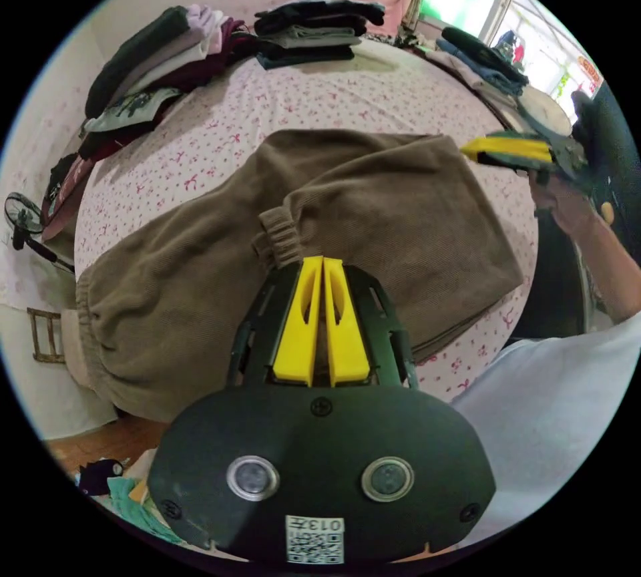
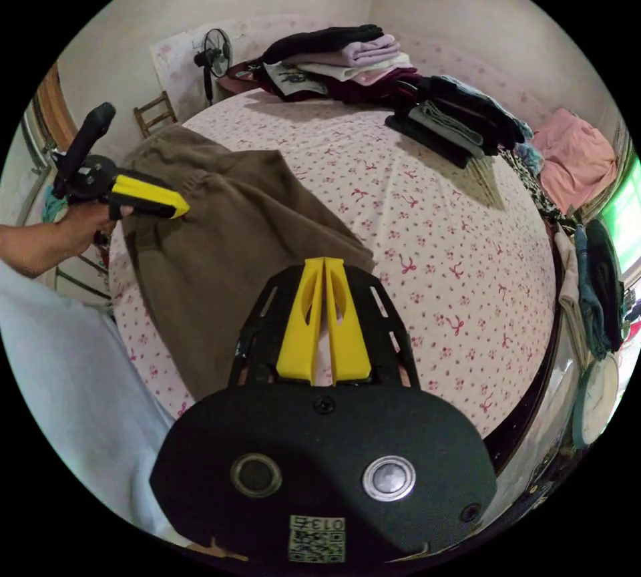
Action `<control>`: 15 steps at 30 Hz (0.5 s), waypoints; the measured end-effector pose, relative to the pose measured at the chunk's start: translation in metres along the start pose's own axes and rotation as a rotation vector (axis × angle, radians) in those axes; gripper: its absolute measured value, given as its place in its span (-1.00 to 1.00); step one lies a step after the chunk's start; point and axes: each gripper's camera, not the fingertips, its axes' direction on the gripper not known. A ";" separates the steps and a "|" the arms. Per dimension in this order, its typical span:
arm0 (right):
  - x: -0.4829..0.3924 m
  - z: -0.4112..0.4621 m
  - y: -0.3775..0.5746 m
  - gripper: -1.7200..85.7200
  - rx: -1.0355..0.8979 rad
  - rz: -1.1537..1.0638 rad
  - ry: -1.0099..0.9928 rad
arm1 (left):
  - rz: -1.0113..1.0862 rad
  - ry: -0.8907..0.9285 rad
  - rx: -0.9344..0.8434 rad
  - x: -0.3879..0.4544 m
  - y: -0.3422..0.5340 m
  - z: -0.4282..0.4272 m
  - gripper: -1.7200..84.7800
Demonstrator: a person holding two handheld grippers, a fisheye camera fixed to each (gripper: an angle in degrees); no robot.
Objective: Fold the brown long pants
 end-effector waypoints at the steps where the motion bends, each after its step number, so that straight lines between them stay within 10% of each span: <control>1: 0.003 0.011 -0.011 -0.96 -0.011 0.017 0.015 | -0.011 0.012 0.012 -0.004 0.003 0.002 -0.97; 15: -0.047 0.015 -0.044 -0.97 0.021 -0.054 -0.153 | 0.011 -0.116 -0.031 -0.010 0.055 -0.008 -0.97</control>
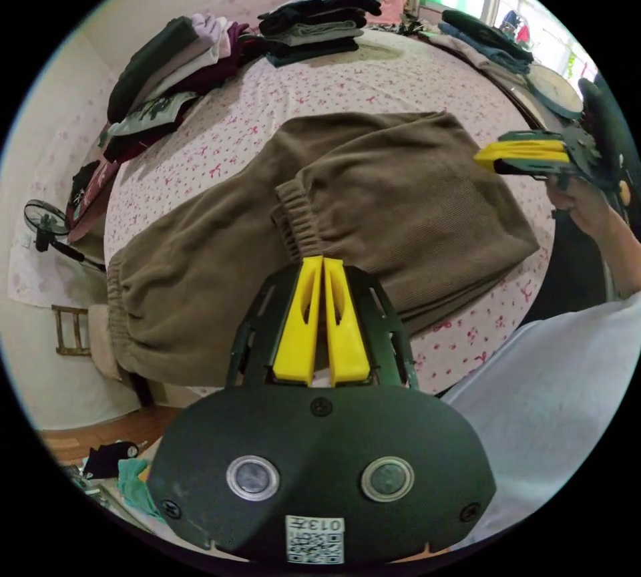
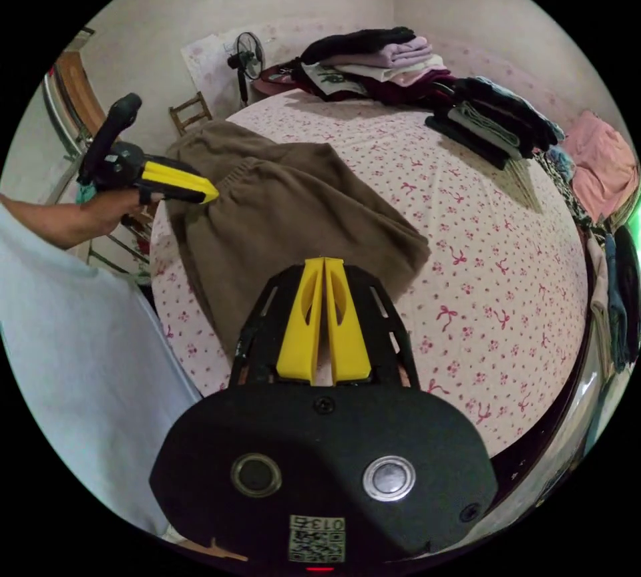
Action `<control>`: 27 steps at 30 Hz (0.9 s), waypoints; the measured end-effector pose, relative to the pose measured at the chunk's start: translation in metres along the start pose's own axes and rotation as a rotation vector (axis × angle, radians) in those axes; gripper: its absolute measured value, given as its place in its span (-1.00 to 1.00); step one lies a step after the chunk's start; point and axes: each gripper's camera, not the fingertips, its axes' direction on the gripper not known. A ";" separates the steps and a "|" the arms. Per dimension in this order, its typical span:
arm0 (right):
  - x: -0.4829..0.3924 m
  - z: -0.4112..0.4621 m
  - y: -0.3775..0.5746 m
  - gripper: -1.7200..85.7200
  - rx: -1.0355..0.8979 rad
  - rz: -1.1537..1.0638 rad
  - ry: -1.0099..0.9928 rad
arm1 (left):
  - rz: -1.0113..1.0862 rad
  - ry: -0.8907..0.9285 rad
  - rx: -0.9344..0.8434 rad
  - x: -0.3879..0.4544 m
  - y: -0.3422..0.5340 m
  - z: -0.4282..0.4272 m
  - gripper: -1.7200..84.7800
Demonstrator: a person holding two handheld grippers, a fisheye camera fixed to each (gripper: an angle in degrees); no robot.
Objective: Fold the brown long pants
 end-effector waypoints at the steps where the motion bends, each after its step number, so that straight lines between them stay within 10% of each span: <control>1: -0.009 0.007 -0.003 -0.97 -0.020 -0.031 -0.002 | -0.004 0.011 0.011 -0.005 0.003 0.003 -0.97; 11: -0.011 0.032 -0.075 -0.96 -0.164 -0.066 -0.086 | -0.065 0.269 0.116 -0.078 0.049 0.001 -0.95; 19: -0.018 0.055 -0.211 -0.85 -0.044 -0.139 -0.256 | -0.752 0.207 0.391 -0.238 0.207 -0.022 -0.66; 27: -0.089 0.134 -0.395 -0.71 -0.102 -0.409 -0.436 | -0.915 0.429 0.421 -0.313 0.257 0.022 -0.56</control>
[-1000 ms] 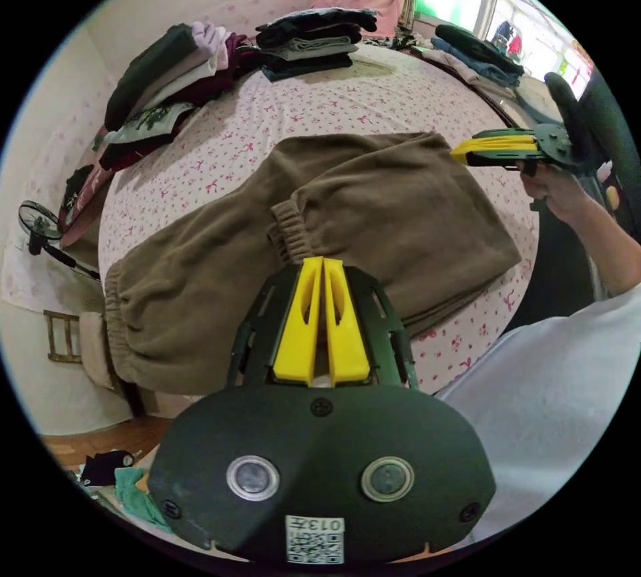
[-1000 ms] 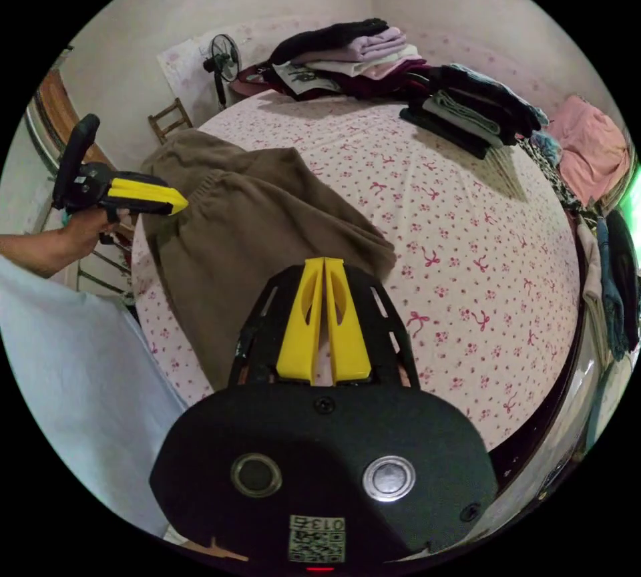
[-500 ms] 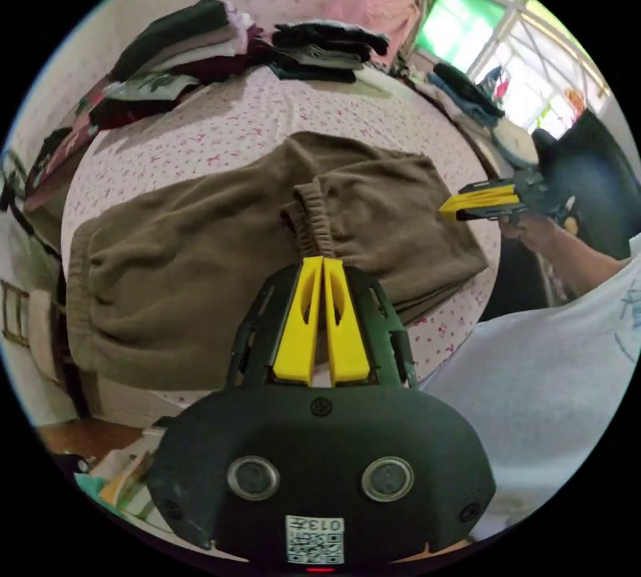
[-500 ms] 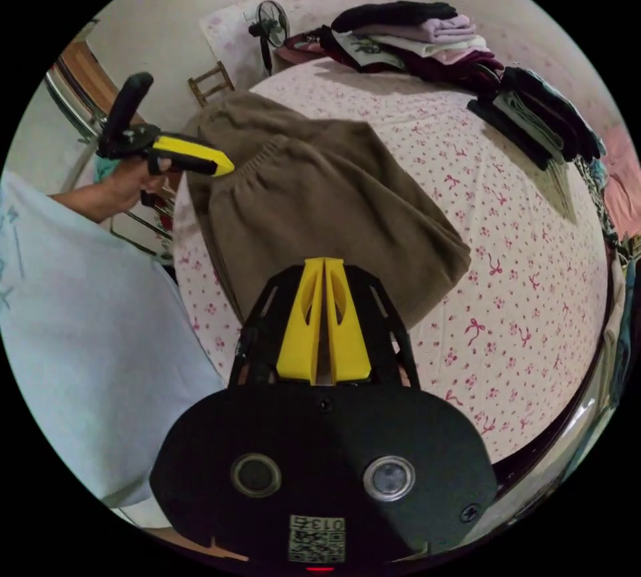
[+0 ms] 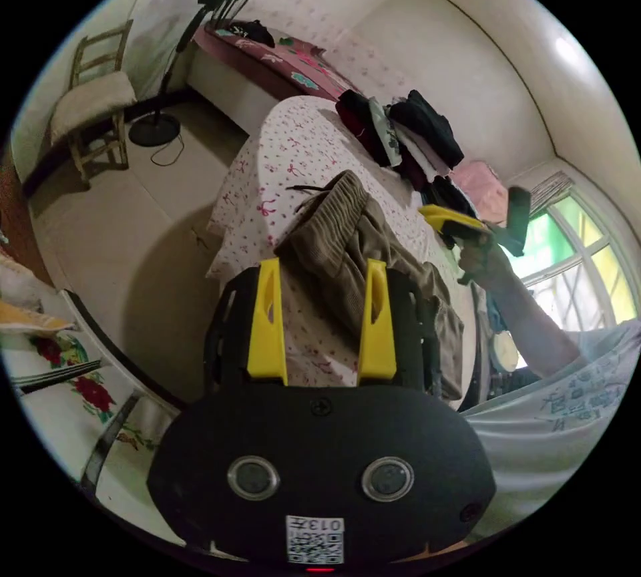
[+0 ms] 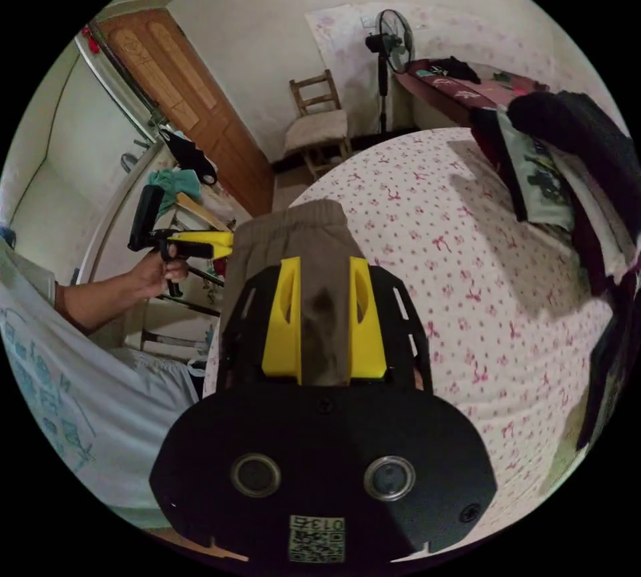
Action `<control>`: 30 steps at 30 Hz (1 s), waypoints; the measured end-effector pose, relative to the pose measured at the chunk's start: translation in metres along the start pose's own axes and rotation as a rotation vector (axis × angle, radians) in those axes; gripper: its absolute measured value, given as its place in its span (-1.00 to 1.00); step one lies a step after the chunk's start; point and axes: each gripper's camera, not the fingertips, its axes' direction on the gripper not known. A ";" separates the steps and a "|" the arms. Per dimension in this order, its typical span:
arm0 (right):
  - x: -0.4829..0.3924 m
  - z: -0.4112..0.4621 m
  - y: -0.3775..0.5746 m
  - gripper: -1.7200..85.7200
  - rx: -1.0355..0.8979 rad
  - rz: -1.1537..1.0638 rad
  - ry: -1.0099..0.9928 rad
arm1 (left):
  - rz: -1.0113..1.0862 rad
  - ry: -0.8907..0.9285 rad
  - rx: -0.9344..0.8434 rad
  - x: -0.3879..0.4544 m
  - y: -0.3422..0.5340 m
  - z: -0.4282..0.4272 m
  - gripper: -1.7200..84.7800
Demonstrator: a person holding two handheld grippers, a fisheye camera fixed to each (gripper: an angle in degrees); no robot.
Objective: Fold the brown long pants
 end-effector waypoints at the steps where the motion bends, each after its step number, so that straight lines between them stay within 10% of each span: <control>1: 0.006 0.012 -0.024 -0.70 -0.023 -0.014 -0.016 | -0.011 0.044 -0.007 -0.009 -0.004 0.004 -0.56; 17: 0.064 0.098 -0.123 -0.69 -0.413 -0.059 -0.174 | -0.020 0.052 -0.052 -0.049 -0.016 0.012 -0.57; 30: 0.046 0.004 -0.069 -0.76 -0.133 -0.315 -0.057 | 0.167 0.071 0.050 0.029 -0.008 -0.021 -0.77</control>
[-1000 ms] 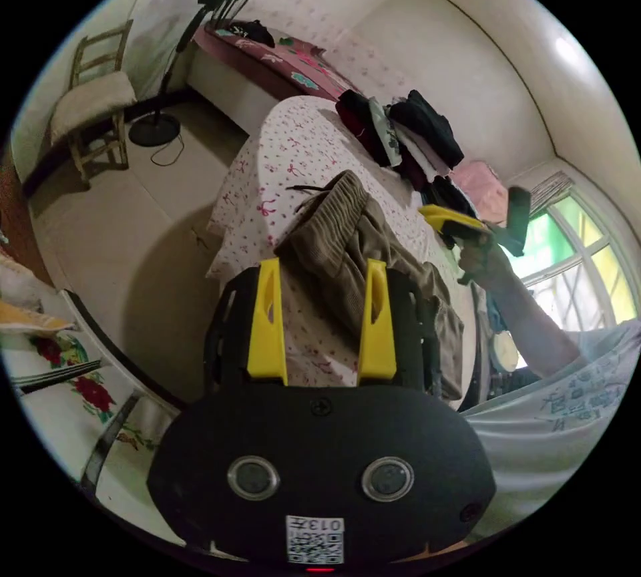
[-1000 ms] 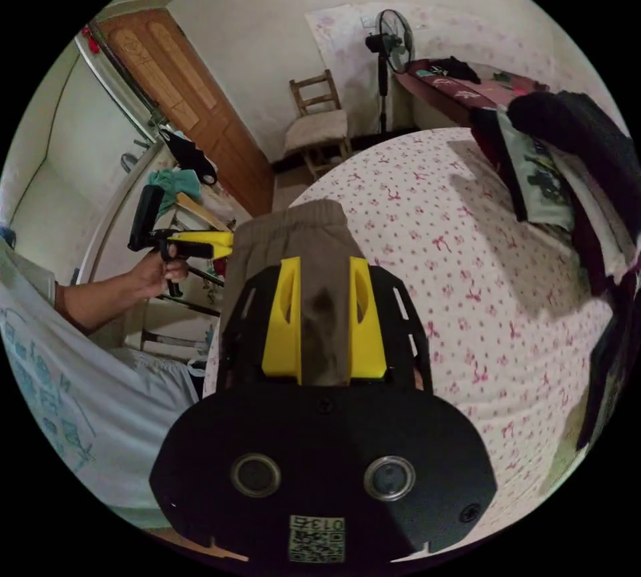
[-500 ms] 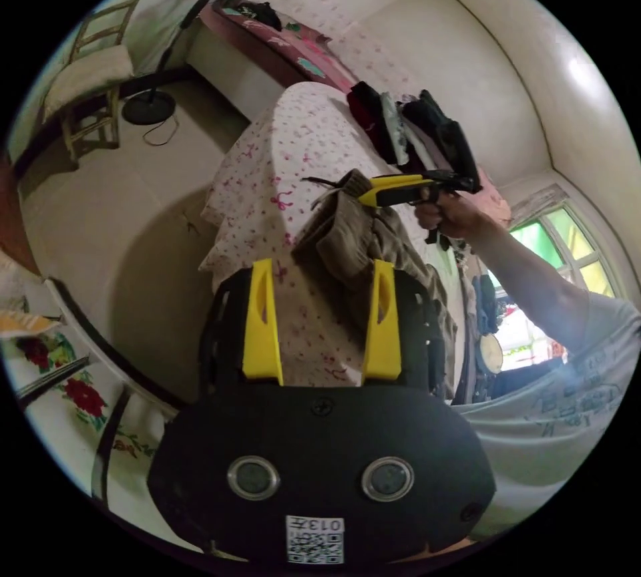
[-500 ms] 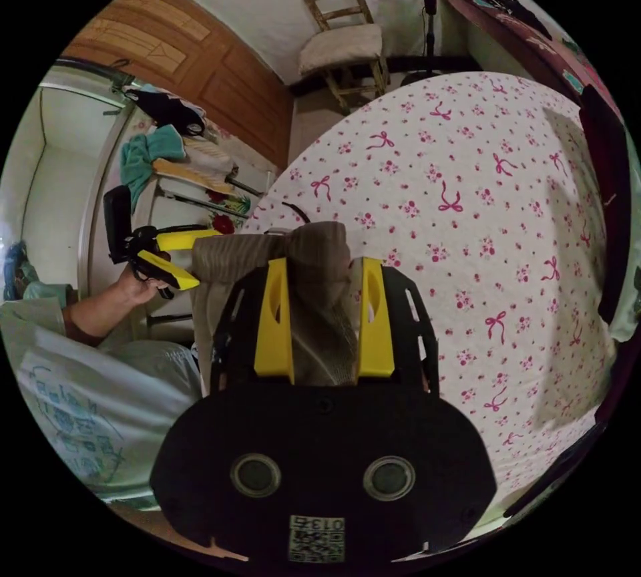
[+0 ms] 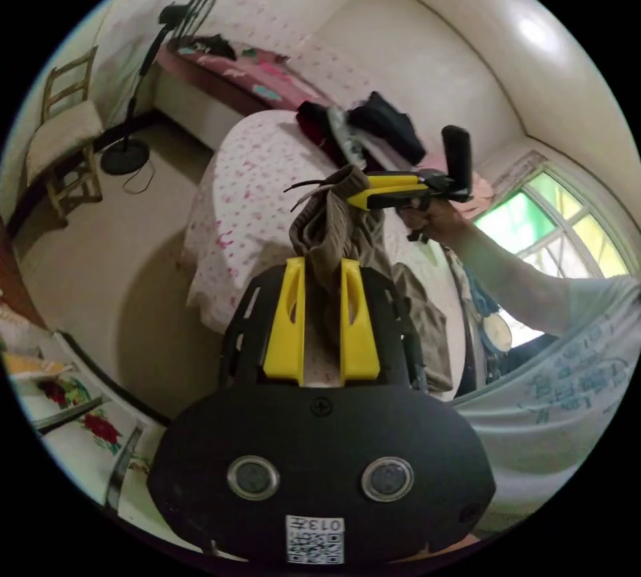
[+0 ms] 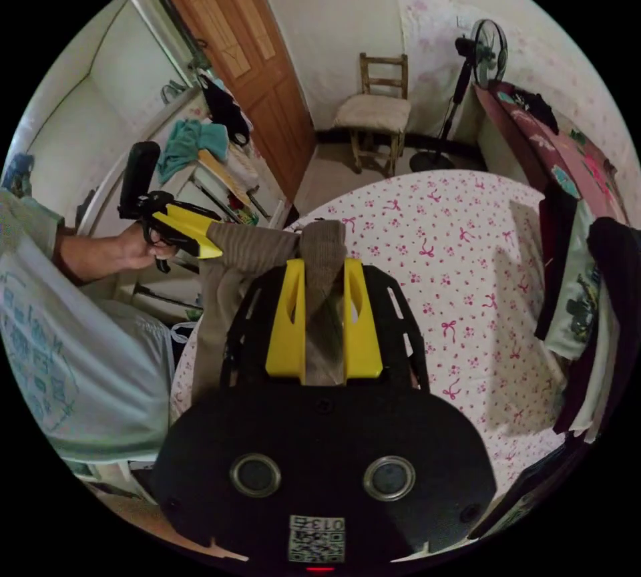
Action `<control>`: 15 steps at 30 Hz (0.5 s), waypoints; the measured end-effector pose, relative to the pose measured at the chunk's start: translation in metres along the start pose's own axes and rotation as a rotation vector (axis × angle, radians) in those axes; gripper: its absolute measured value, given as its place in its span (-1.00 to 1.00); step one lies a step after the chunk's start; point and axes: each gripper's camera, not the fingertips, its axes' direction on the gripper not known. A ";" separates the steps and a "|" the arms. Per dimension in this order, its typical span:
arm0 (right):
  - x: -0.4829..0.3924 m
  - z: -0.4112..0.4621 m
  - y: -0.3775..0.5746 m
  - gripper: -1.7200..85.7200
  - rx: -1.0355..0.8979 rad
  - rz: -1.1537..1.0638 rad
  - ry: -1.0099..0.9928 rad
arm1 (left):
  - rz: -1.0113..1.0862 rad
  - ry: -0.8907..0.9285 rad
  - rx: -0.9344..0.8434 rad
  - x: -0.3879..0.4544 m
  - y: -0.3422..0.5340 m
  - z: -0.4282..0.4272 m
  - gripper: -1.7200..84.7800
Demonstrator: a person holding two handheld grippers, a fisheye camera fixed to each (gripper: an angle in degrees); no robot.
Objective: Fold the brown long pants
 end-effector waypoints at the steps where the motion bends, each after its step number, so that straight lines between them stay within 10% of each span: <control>1: -0.004 -0.018 0.014 -0.76 0.052 -0.015 -0.001 | 0.043 0.024 0.005 0.014 0.000 -0.003 -0.78; 15: -0.107 -0.152 0.295 -0.75 0.245 0.209 0.264 | 0.726 0.232 -0.177 0.269 0.038 0.067 -0.76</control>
